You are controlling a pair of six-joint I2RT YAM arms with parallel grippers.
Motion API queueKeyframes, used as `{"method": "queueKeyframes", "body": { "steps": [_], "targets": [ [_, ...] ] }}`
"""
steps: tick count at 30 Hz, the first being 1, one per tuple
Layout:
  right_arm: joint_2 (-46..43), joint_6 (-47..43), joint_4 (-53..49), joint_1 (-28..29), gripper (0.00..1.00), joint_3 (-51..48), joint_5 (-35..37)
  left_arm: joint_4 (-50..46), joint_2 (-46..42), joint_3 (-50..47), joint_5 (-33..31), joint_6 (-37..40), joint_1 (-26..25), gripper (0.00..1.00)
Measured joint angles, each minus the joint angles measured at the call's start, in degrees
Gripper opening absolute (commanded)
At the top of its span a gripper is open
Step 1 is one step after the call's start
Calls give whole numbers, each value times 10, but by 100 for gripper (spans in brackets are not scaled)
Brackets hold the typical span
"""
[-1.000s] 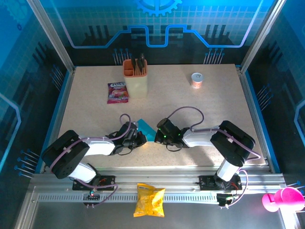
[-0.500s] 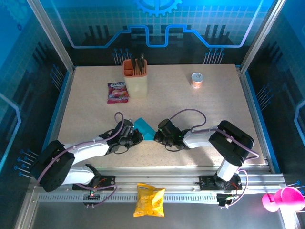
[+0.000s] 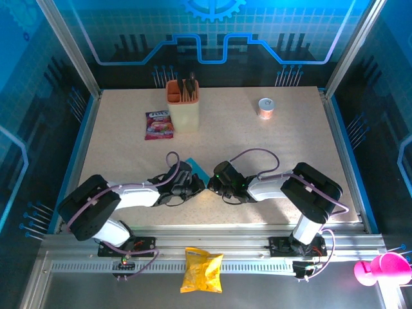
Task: Fold a paper plane with a square sheet of paper (pick it up from the middle)
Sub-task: Third fold the triangle at the center of the table.
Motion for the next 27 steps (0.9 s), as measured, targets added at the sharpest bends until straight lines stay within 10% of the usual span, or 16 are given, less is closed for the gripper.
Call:
{"method": "queueKeyframes", "body": {
  "steps": [27],
  "targets": [
    [0,12,-7,3,0,3,7,-32,21,4,-77,-109,-3,0]
  ]
}}
